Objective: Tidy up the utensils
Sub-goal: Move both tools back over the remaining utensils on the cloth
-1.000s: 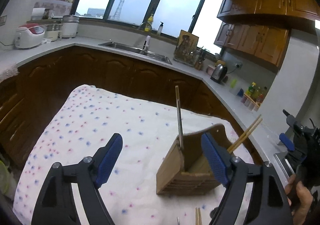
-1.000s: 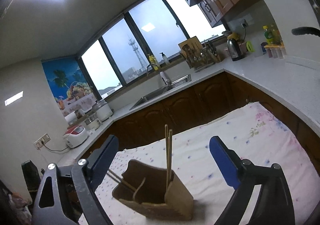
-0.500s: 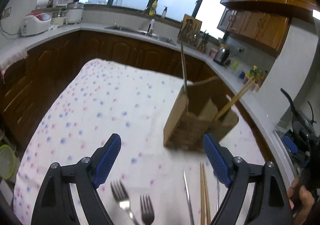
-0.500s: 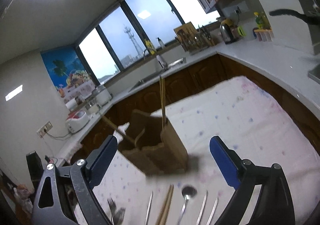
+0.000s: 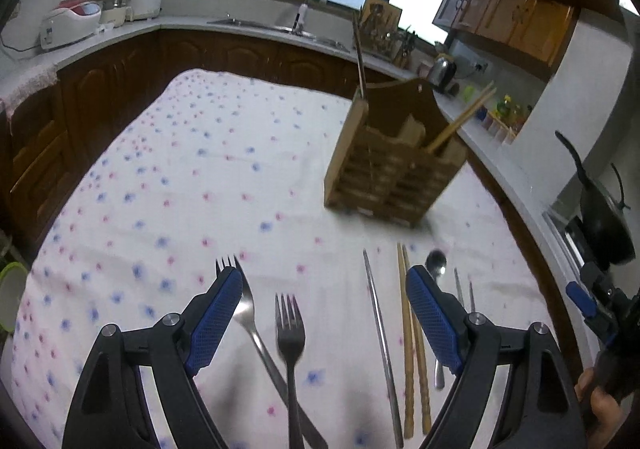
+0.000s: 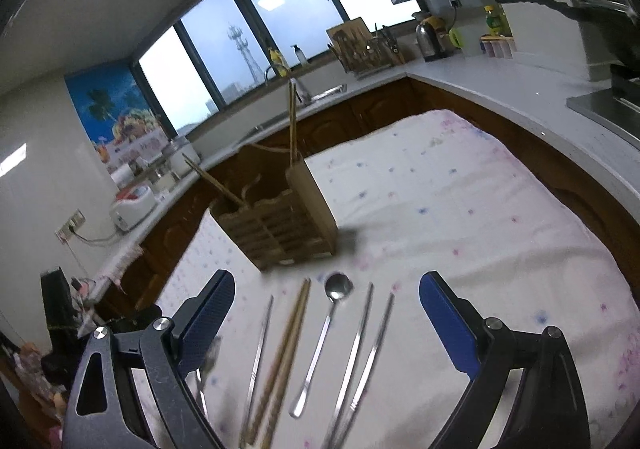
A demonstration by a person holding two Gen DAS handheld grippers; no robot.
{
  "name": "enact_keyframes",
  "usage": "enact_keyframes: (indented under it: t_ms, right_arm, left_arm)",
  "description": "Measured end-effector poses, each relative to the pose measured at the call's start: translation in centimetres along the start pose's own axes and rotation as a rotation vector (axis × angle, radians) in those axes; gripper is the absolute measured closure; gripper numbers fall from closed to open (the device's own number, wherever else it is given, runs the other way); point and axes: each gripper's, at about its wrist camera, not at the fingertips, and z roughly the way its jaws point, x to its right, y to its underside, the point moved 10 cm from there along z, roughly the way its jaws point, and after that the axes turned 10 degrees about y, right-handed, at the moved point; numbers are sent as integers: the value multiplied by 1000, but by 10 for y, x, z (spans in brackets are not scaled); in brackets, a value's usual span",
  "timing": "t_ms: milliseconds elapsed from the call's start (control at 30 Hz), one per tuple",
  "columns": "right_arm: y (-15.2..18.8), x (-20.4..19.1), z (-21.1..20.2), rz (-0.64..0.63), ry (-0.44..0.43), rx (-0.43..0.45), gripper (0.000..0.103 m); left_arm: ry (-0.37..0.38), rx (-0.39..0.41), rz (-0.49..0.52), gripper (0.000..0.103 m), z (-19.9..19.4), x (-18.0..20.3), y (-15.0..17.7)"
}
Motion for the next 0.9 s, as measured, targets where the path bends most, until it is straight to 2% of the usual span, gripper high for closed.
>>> enact_keyframes:
  t_ms: [233, 467, 733, 833, 900]
  right_arm:
    - [20, 1, 6, -25, 22, -30, 8]
    - [27, 5, 17, -43, 64, -59, 11]
    - [32, 9, 35, -70, 105, -109, 35]
    - [34, 10, 42, -74, 111, -128, 41]
    - [35, 9, 47, -80, 112, -141, 46]
  left_arm:
    - [-11, -47, -8, 19, 2, 1, 15]
    - [-22, -69, -16, 19, 16, -1, 15]
    - [-17, -97, -1, 20, 38, 4, 12]
    - [-19, -111, 15, 21, 45, 8, 10]
    - [-15, -119, 29, 25, 52, 11, 9]
